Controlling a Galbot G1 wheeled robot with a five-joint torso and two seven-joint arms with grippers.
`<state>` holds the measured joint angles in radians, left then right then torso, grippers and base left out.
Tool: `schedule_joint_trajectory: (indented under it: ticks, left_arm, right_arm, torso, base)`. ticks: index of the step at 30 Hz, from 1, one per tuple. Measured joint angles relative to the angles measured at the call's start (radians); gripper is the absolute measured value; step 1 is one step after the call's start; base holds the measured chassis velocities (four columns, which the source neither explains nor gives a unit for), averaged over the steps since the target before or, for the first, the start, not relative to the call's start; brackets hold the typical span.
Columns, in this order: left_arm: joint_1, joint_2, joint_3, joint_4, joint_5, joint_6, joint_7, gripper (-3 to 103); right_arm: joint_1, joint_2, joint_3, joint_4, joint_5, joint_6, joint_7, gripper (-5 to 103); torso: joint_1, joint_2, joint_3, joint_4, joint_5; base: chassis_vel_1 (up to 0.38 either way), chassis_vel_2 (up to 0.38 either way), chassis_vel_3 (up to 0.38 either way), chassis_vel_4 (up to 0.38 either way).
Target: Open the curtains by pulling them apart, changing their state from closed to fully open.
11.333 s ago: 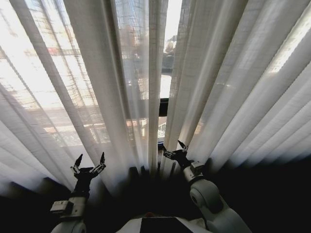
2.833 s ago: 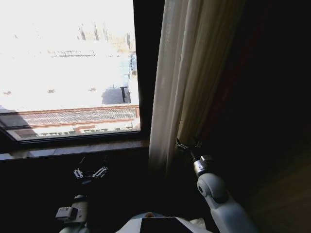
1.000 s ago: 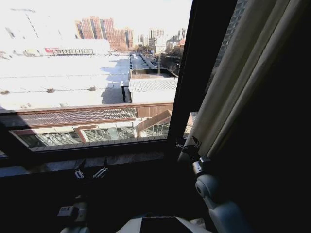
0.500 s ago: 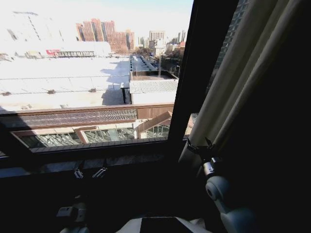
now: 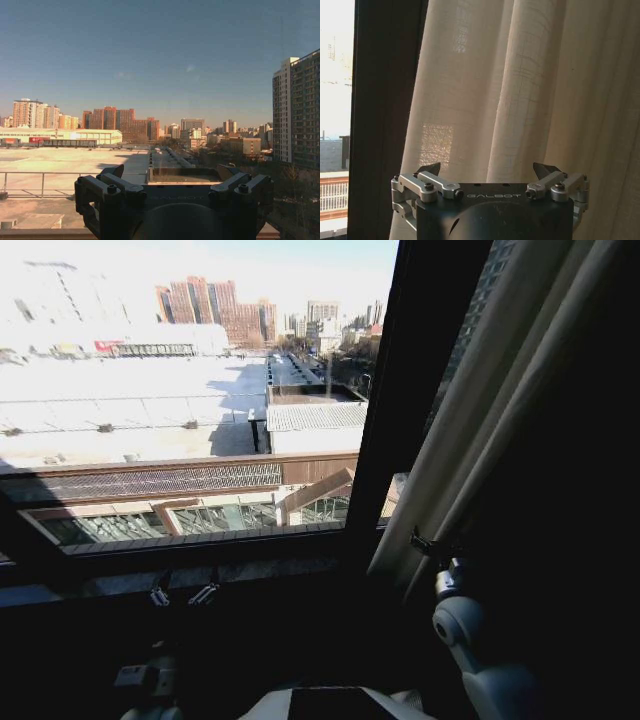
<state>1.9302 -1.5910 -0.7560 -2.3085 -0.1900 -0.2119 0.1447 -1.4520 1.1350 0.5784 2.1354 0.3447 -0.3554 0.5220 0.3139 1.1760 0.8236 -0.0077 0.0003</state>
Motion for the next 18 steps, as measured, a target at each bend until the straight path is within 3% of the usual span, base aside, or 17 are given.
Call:
schedule_joint_trajectory:
  ticks: [8, 18]
  left_arm:
    - [0.001, 0.000, 0.006, -0.009, 0.002, 0.002, 0.000, 100]
    - [0.020, 0.000, 0.003, -0.021, 0.002, -0.005, -0.002, 100]
  right_arm:
    - [0.087, 0.012, 0.005, -0.114, 0.008, 0.007, -0.004, 100]
    - [0.222, -0.011, -0.010, -0.248, 0.077, 0.080, -0.035, 100]
  torso:
    - [0.000, 0.000, 0.000, 0.0000, -0.0001]
    - [0.000, 0.000, 0.000, 0.0001, -0.0002]
  base:
    - [0.000, 0.000, 0.000, 0.000]
    - [0.000, 0.000, 0.000, 0.000]
